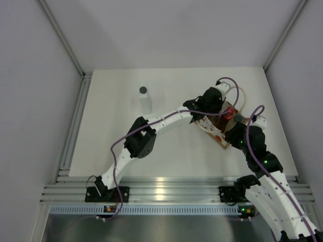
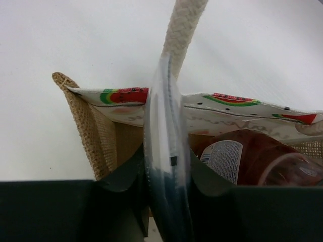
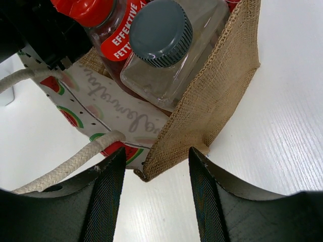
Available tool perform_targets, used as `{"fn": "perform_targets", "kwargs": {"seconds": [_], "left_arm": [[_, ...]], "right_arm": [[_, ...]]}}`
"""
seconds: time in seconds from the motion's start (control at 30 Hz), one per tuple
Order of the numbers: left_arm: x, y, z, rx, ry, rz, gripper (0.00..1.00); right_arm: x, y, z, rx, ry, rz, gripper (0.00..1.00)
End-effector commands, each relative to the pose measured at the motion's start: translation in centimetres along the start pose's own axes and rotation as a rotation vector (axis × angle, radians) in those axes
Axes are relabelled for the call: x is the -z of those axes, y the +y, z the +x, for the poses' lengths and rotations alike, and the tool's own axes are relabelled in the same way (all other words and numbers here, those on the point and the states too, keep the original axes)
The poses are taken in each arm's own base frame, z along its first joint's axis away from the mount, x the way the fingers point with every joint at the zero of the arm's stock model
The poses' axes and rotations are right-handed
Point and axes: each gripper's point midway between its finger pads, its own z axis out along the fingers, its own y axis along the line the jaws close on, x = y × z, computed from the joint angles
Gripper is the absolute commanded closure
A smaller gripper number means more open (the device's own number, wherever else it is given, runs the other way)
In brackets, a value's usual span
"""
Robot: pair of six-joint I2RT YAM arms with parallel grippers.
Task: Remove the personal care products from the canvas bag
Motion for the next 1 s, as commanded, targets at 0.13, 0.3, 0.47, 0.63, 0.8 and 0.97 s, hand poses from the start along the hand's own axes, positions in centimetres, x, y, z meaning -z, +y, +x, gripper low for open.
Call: {"fn": "perform_targets", "kwargs": {"seconds": [0.13,0.3,0.47,0.63,0.8,0.97], "left_arm": [[1.0,0.1,-4.4,0.032,-0.112,-0.020,1.00],[4.1,-0.6,-9.1,0.055,-0.197,-0.001,1.00],[8.5,-1.4,-13.9,0.080,-0.291,0.033,1.00],[12.6,-1.8,-17.9,0.105,-0.373,0.057,1.00],[17.3,-1.5,-21.5,0.119,-0.459,0.052,1.00],[22.6,1.5,-24.1,0.129,-0.548,-0.089,1.00]], "right_arm": [[0.2,0.0,-0.4,0.008,-0.007,-0.005,0.48],[0.2,-0.1,-0.4,0.008,-0.008,0.002,0.49],[0.1,-0.2,-0.3,0.007,-0.006,0.005,0.48],[0.1,-0.3,-0.3,0.009,-0.007,0.010,0.48],[0.1,-0.2,-0.5,0.009,-0.010,0.012,0.48],[0.0,-0.4,-0.4,0.010,-0.006,0.020,0.48]]}}
